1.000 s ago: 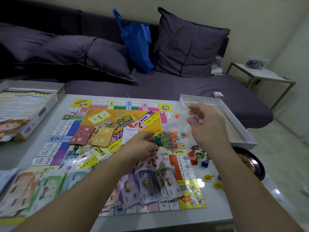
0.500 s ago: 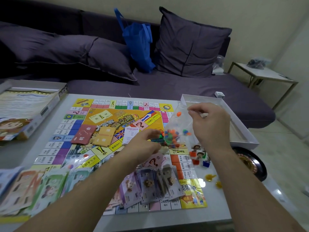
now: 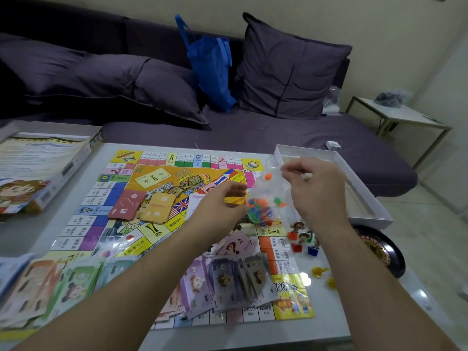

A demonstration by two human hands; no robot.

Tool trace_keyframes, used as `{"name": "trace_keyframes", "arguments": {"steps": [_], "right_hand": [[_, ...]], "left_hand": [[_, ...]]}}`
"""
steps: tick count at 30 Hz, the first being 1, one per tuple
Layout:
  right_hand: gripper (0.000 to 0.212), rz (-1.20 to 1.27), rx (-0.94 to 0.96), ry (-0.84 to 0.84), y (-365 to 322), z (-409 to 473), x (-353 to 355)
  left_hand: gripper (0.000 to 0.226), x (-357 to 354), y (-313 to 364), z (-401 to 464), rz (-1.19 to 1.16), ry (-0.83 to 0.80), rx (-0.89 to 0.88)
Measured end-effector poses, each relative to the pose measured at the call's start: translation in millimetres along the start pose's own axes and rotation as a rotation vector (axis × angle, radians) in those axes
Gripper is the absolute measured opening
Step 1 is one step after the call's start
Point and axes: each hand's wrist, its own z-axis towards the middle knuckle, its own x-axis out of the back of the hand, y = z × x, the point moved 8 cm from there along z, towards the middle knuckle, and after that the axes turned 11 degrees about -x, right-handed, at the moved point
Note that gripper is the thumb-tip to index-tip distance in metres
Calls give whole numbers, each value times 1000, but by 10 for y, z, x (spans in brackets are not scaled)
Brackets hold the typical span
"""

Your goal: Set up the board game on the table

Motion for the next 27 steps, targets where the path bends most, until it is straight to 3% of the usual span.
{"name": "trace_keyframes", "arguments": {"steps": [7,13,16,23,27], "right_hand": [[18,49,55,-61,-46,56,-61],[18,52,55,-75,-28,68,-83],[16,59,49,-73,2,90,-63],[16,69,23,-70,24,98,-55],[25,20,-18,-157,47,95,-121]], "left_hand": [[34,-109,549,424,308,96,-278],[10,-130,528,553,353,221,-273],[10,-111,487,547,279,221,-255],[3,-81,517,531,362,217,-238],[5,-61,551,517,349,230,-242]]}}
